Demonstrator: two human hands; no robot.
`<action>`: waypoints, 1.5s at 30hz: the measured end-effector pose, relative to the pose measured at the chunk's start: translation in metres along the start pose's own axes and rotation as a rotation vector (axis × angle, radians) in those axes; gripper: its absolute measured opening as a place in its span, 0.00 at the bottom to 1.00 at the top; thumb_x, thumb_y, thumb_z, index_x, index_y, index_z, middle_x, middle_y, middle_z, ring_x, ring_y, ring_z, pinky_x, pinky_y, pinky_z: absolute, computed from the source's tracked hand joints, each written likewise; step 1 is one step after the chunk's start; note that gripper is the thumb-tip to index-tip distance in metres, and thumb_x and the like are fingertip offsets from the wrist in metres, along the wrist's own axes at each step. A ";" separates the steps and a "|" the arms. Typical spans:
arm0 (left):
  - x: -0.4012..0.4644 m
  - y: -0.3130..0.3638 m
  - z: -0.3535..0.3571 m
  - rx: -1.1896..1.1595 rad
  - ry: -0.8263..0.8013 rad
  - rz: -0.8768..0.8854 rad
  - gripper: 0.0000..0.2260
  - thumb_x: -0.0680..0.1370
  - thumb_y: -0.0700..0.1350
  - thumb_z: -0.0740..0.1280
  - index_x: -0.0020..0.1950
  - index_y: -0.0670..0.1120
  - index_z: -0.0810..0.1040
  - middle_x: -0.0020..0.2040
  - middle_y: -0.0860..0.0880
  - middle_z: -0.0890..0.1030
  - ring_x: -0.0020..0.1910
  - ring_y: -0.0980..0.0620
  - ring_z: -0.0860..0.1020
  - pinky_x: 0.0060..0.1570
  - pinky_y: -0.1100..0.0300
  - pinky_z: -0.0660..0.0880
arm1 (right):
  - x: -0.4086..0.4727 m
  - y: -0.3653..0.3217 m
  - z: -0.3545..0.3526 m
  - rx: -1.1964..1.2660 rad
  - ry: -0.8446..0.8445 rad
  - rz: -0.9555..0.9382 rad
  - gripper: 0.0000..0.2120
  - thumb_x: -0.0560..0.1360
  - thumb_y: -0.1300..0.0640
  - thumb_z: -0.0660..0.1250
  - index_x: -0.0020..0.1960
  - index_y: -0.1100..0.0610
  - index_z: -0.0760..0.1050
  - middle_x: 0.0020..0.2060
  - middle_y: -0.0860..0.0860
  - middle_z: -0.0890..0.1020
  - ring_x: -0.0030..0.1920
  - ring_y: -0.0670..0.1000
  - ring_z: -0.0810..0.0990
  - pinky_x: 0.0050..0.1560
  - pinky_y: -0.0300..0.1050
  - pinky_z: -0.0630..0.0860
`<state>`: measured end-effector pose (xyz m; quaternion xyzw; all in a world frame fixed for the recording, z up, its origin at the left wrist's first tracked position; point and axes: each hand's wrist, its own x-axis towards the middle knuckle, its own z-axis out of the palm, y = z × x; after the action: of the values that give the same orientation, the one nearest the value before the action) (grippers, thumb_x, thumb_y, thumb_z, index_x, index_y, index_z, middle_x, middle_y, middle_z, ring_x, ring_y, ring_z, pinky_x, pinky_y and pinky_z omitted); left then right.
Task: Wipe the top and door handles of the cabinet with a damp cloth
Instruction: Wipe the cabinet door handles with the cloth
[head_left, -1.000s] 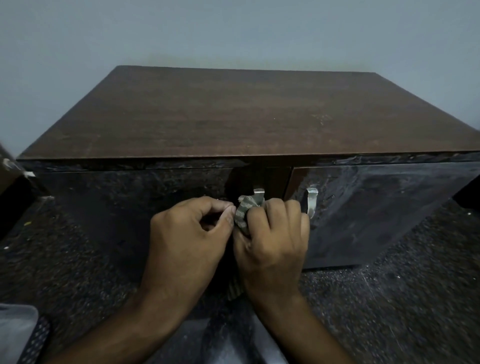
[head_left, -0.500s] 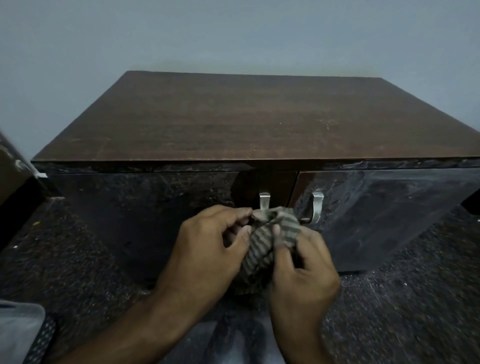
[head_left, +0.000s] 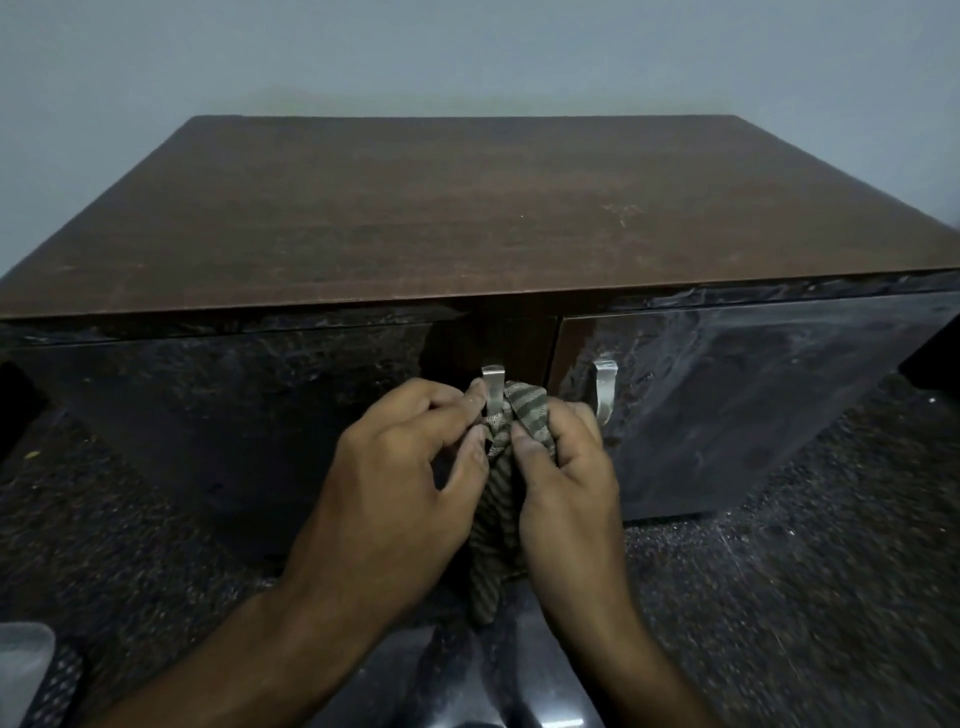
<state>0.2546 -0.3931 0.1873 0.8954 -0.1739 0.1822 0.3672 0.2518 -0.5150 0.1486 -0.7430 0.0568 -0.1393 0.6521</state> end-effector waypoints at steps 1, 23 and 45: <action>0.000 0.000 0.000 -0.005 -0.003 -0.001 0.12 0.75 0.39 0.71 0.58 0.44 0.83 0.47 0.54 0.80 0.47 0.60 0.78 0.48 0.76 0.70 | -0.002 0.002 0.000 -0.005 -0.025 0.011 0.10 0.82 0.63 0.61 0.52 0.53 0.80 0.50 0.47 0.76 0.51 0.45 0.79 0.51 0.35 0.77; 0.000 -0.001 -0.004 -0.051 -0.084 0.009 0.17 0.74 0.34 0.69 0.62 0.43 0.80 0.48 0.56 0.79 0.49 0.60 0.78 0.50 0.75 0.70 | -0.013 0.014 0.003 -0.232 0.081 -0.089 0.14 0.81 0.66 0.64 0.40 0.51 0.72 0.40 0.45 0.75 0.42 0.42 0.75 0.40 0.29 0.68; 0.005 -0.005 -0.010 0.001 0.057 -0.008 0.20 0.70 0.36 0.62 0.59 0.44 0.83 0.50 0.54 0.82 0.49 0.62 0.79 0.51 0.78 0.70 | 0.012 0.004 0.017 -0.404 0.436 -0.674 0.06 0.76 0.62 0.74 0.43 0.65 0.84 0.40 0.55 0.81 0.40 0.52 0.80 0.44 0.41 0.79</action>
<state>0.2591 -0.3835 0.1927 0.8908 -0.1596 0.2060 0.3723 0.2682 -0.5026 0.1444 -0.7857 -0.0263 -0.4835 0.3851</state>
